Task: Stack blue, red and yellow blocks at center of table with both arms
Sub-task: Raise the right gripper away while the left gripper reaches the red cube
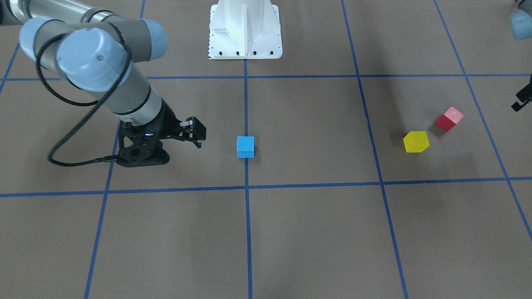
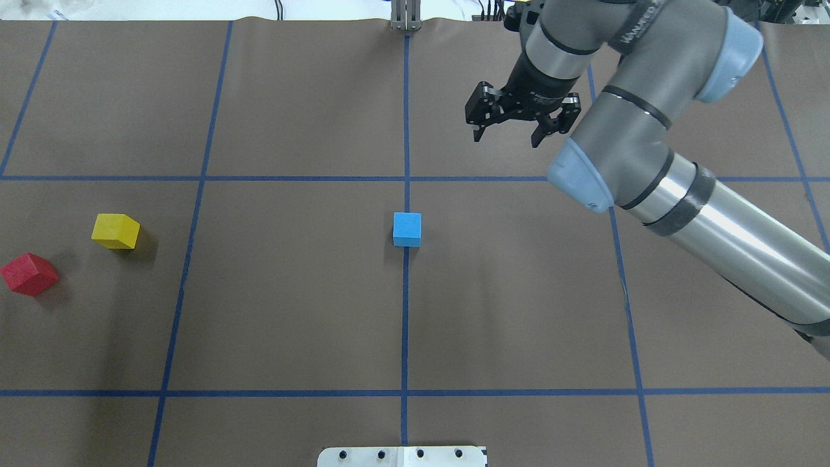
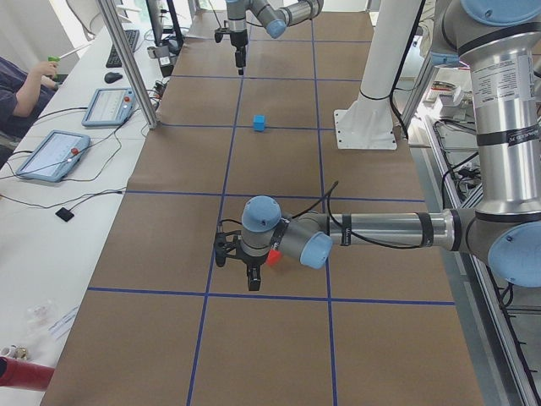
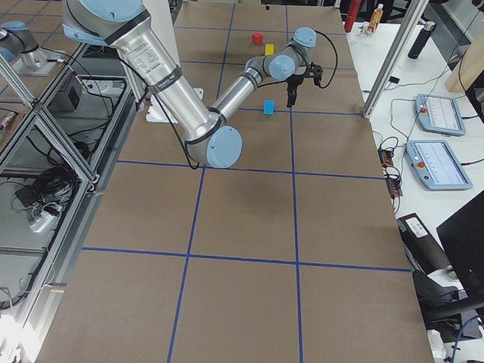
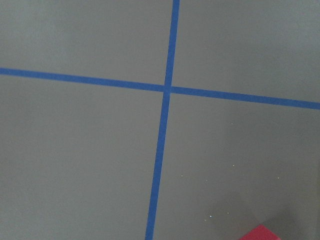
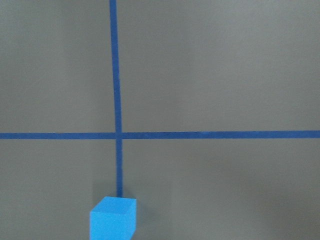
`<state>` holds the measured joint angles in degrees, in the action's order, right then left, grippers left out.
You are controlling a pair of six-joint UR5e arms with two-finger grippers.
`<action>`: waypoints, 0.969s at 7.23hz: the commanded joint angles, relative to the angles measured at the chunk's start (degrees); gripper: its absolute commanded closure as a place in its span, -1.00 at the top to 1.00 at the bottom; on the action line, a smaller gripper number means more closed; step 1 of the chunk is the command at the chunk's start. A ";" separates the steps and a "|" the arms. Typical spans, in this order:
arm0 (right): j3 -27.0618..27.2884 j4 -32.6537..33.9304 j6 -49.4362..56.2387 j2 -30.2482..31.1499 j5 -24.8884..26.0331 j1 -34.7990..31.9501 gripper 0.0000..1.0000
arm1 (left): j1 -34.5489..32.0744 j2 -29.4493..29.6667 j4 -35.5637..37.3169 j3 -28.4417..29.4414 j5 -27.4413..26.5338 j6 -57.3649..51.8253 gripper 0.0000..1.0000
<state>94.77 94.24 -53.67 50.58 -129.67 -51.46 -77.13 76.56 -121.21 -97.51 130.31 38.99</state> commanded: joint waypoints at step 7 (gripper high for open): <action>2.79 0.16 12.19 8.48 -0.05 -7.87 1.00 | 26.94 -2.46 -13.18 -1.81 -17.72 38.18 1.00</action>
<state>97.70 94.39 -41.54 58.94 -129.94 -59.29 -51.04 74.15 -134.51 -99.27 112.63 77.04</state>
